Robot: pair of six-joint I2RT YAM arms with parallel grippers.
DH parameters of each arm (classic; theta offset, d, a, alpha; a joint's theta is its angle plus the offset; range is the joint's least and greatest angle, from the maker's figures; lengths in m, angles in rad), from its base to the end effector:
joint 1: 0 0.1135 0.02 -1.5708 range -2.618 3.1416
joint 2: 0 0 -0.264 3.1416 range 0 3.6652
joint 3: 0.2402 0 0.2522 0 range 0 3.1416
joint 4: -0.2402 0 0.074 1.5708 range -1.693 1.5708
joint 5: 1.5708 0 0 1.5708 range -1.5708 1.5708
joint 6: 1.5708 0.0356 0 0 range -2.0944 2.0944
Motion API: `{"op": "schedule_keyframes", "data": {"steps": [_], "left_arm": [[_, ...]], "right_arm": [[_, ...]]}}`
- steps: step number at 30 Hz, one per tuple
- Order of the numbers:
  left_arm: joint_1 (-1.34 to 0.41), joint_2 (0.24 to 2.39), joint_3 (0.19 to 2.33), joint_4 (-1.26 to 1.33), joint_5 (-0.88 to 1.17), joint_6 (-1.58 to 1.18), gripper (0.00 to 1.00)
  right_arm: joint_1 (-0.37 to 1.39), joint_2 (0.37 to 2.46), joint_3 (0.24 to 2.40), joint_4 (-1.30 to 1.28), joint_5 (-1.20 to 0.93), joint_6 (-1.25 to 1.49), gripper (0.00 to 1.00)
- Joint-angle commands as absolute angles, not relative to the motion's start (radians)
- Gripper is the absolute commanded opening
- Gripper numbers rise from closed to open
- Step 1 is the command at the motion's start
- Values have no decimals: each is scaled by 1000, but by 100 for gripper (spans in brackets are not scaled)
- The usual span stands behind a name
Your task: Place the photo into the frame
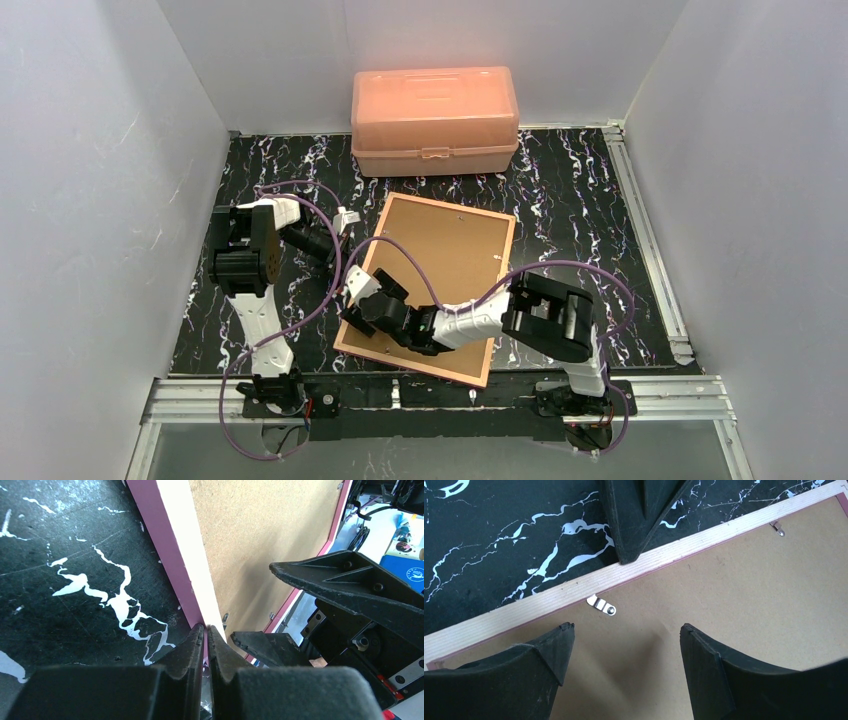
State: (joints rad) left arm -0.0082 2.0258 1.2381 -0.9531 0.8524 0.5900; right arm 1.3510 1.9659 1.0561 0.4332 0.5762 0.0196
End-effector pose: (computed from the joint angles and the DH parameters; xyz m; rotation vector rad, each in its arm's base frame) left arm 0.3346 -0.0295 0.1233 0.7146 2.6814 -1.2739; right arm 0.1087 0.3975 0.1530 -0.9259 1.7481 0.3038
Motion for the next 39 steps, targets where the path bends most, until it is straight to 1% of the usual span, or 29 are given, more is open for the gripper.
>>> {"op": "schedule_keyframes", "data": {"steps": [1,16,39], "left_arm": [[-9,2016,1220,-940,851,610,5],[-11,2003,1216,-940,851,616,4],[-15,2003,1217,-959,861,629,4]], "right_arm": [[1355,2004,1090,454,599,-12,85],[1332,2021,1057,455,603,-25,82],[1299,2066,1076,498,603,-29,78]]}}
